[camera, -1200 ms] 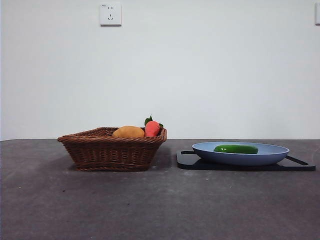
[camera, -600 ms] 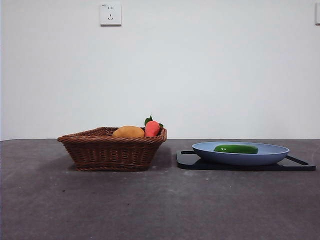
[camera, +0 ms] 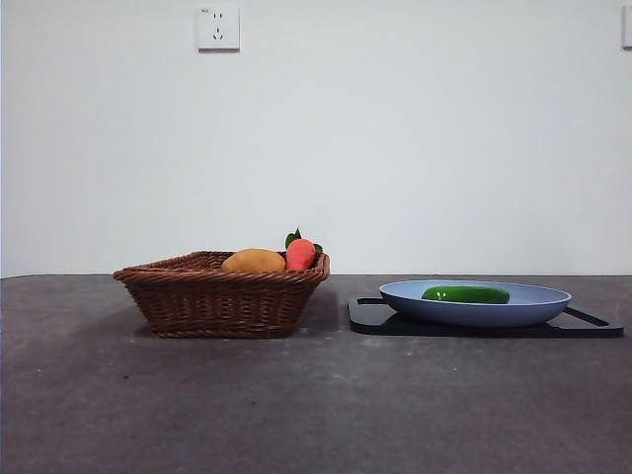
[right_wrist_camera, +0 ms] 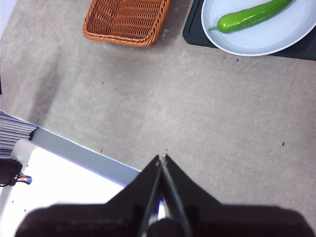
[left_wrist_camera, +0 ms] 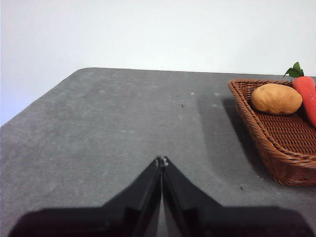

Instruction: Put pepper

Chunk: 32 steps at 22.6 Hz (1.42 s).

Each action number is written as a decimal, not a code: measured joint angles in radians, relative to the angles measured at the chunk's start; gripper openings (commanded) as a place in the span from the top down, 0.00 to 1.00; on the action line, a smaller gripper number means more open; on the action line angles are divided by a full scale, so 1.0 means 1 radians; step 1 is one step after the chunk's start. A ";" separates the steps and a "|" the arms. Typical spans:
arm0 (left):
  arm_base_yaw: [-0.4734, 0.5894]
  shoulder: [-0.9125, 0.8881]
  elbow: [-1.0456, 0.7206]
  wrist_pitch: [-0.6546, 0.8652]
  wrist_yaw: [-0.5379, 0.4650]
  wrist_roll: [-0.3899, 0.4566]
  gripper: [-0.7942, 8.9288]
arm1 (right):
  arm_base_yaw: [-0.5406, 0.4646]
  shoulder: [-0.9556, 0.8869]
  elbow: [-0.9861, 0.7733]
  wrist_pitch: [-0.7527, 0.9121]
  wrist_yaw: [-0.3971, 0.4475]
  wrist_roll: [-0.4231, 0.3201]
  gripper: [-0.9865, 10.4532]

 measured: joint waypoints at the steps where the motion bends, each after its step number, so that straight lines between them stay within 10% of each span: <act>1: 0.000 0.000 0.000 0.000 0.000 0.000 0.91 | 0.000 0.000 0.000 0.000 0.000 0.000 0.90; 8: 0.000 0.000 0.000 0.000 0.000 0.000 0.91 | -0.093 -0.157 -0.071 0.367 0.024 -0.093 0.90; 18: 0.000 0.000 0.000 0.000 0.000 0.000 0.91 | -0.172 -0.568 -0.792 1.147 0.167 -0.089 0.90; 32: 0.000 0.000 0.000 0.000 0.000 0.000 0.91 | -0.172 -0.823 -1.250 1.277 0.238 -0.055 0.90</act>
